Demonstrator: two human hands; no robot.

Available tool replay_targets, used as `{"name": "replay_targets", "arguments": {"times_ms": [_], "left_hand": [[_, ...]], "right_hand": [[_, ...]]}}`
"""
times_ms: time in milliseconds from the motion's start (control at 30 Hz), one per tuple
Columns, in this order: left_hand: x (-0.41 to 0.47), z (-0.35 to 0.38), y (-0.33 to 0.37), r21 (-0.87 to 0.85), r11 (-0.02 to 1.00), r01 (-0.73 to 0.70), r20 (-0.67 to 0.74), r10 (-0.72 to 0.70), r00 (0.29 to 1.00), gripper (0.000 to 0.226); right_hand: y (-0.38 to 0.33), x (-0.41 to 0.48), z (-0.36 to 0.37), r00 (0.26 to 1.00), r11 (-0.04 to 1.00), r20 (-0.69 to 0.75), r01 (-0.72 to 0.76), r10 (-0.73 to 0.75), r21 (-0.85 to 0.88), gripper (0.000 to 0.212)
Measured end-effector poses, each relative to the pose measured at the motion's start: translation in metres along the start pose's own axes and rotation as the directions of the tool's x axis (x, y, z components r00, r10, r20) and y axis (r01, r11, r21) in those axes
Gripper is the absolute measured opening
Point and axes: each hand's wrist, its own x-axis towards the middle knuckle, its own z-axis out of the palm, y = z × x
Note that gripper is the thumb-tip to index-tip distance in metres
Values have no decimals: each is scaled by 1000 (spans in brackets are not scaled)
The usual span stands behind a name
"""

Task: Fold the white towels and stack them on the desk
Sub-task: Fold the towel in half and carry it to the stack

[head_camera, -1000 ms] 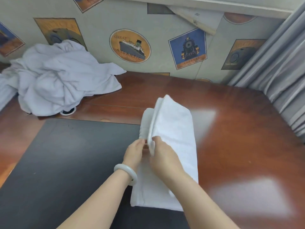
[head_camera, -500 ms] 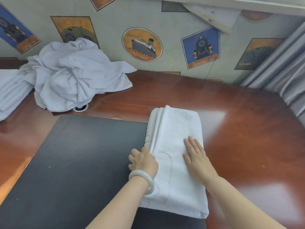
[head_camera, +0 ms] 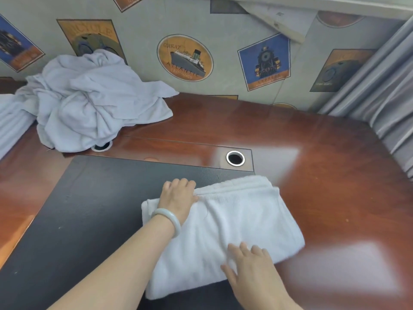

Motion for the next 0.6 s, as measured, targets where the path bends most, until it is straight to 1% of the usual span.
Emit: {"name": "replay_targets", "arguments": {"times_ms": [33,67,100,133,167,233,267,300,333,400,433,467,533,567,600], "left_hand": [[-1,1,-4,6,1000,16,-18,-16,1000,28],[-6,2,-8,0,999,36,-38,-36,999,31],[-11,5,-15,-9,999,51,-61,-51,997,32],[-17,7,-21,-27,998,58,-93,-61,994,31],[-24,8,-29,-55,996,68,-120,-74,990,29],[-38,7,-45,-119,984,129,-139,-145,980,28],[-43,5,-53,-154,972,179,-114,-198,974,31],[-48,4,-60,-204,954,222,-76,-241,967,35],[-52,1,-66,-267,933,240,-37,-258,965,38],[-56,-3,-73,-371,903,218,9,-231,973,37],[-57,-6,-75,-385,902,195,13,-206,978,34],[-57,-9,-76,-396,900,180,21,-187,982,30],[-55,-17,-79,-465,866,185,57,-180,982,24],[-53,-20,-80,-508,840,191,66,-183,981,23],[-52,-23,-82,-550,813,191,58,-191,980,23]], "right_hand": [[1,-2,-2,999,998,-44,34,-32,49,35],[6,1,-5,992,994,-116,65,-54,92,29],[16,7,-6,983,990,-177,74,-52,123,25],[29,16,-4,980,987,-199,51,-20,150,25],[46,26,-2,980,987,-194,-4,36,161,27],[80,50,-2,976,979,-139,-147,167,142,40],[96,60,-3,974,964,-60,-205,217,168,43],[109,68,-3,969,950,18,-243,245,194,40],[120,76,-2,967,946,65,-253,244,202,36],[134,88,-1,977,948,63,-211,202,237,23],[136,94,-4,983,947,73,-181,167,264,20],[138,99,-7,985,947,106,-160,135,279,20],[141,109,-18,978,952,197,-123,69,279,18],[144,114,-25,979,953,202,-93,35,287,19],[148,120,-32,988,944,155,-57,7,323,20]]}}
